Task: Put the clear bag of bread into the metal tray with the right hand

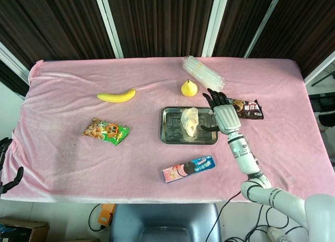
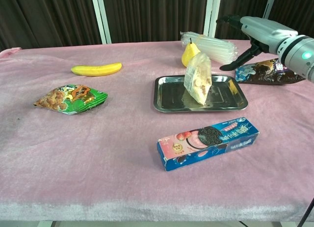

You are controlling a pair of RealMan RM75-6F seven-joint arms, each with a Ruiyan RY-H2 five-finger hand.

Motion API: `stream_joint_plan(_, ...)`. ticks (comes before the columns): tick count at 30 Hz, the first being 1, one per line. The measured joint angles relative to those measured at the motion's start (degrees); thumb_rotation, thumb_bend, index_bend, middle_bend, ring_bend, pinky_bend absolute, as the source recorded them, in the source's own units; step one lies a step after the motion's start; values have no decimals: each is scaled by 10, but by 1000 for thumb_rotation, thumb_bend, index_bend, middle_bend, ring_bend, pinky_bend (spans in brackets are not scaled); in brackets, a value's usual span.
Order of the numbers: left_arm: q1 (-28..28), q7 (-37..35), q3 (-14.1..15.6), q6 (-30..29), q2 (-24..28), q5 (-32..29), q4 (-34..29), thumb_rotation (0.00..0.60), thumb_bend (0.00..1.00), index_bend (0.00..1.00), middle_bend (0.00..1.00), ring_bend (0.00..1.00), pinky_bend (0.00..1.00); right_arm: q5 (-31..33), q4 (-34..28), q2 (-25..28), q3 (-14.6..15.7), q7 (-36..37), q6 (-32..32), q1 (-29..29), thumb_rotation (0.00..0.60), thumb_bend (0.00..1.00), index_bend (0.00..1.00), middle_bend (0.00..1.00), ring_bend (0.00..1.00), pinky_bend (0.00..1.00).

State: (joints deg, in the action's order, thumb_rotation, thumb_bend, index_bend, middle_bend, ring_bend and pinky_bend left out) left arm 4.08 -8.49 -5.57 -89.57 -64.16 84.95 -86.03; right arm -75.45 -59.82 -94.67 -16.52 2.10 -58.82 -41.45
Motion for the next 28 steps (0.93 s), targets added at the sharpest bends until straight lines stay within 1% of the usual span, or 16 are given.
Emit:
stream_joint_plan(4,1,3,1,2,-1,1,-1,600,412,101,80,58,340,-10,-28,29,6,17,-38,24,600,155,0,0,0,119)
stream_joint_plan(12,3,8,1,4,-1,2,-2,600,412,102,80,57,340,4,-139,118,18,19,-83,95,600,154,0,0,0,134)
stream_joint_plan(15,4,17,1,6,-3,1,-3,600,411,101,80,58,340,24,-191,163,34,11,-109,145,600,154,0,0,0,134)
stream_joint_plan(17,5,24,1,8,-4,0,-5,600,412,101,80,58,340,29,-212,185,51,8,-142,190,600,153,0,0,0,134)
stream_joint_plan(20,7,31,1,11,-5,0,-8,600,411,101,80,58,340,28,-212,191,74,8,-184,238,600,153,0,0,0,134)
stream_joint_plan(21,8,31,1,11,-6,0,-8,600,412,102,80,58,340,27,-209,191,77,9,-189,243,600,153,0,0,0,134)
stream_joint_plan(28,10,36,2,14,-7,0,-8,600,413,101,80,58,341,20,-197,188,79,10,-184,247,600,154,0,0,0,135)
